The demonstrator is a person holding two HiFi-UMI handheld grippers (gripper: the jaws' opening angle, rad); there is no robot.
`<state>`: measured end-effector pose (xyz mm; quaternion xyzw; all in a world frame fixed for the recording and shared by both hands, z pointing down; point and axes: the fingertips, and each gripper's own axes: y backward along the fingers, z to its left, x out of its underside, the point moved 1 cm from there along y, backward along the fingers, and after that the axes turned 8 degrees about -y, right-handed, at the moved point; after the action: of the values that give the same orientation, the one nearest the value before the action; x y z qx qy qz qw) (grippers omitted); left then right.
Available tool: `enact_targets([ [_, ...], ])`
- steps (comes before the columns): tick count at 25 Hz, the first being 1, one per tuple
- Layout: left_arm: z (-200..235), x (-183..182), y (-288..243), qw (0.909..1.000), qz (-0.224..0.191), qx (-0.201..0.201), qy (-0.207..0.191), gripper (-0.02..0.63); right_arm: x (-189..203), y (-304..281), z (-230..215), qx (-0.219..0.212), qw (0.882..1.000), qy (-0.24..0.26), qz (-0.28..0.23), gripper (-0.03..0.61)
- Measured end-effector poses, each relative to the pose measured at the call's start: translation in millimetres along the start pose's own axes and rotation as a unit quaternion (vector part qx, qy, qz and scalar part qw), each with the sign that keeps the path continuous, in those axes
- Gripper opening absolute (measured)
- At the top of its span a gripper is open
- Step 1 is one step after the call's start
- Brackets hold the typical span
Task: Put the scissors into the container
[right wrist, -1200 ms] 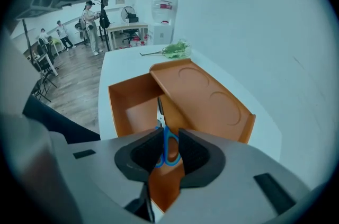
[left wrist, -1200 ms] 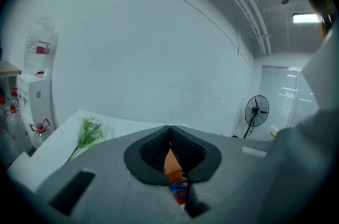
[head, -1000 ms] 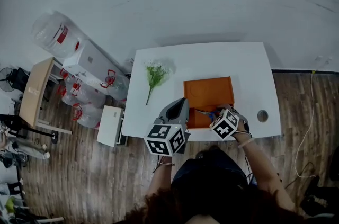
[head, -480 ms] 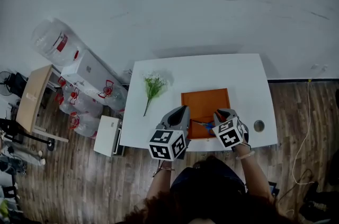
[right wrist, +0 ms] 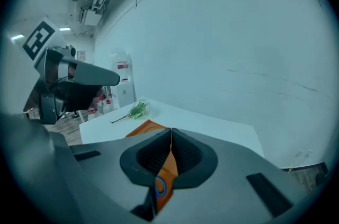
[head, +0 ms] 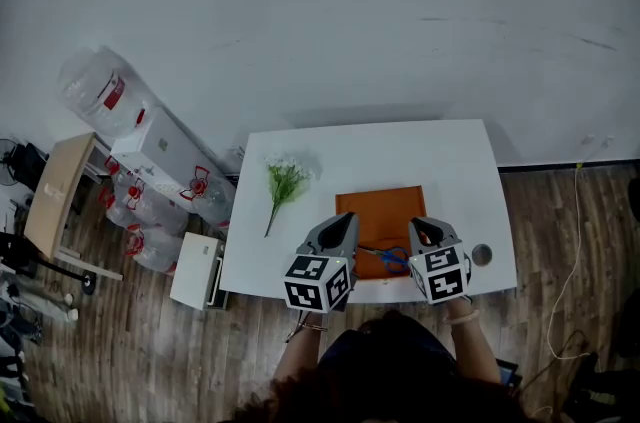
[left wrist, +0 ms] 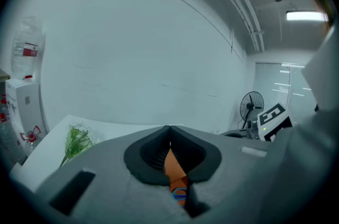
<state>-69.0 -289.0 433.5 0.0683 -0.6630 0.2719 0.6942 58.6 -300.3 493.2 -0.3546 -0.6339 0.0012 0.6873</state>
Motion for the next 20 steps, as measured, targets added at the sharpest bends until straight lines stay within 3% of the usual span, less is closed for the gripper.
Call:
enact_targets([
  [7, -11, -5, -11, 0.9999, 0.000, 0.011, -0.008, 0.015, -25, 17, -9, 0.002, 0.999, -0.014, -0.048, 0.000],
  [20, -15, -5, -11, 0.9997, 0.005, 0.010, -0.021, 0.015, -48, 29, -13, 0.004, 0.996, -0.014, -0.093, -0.002],
])
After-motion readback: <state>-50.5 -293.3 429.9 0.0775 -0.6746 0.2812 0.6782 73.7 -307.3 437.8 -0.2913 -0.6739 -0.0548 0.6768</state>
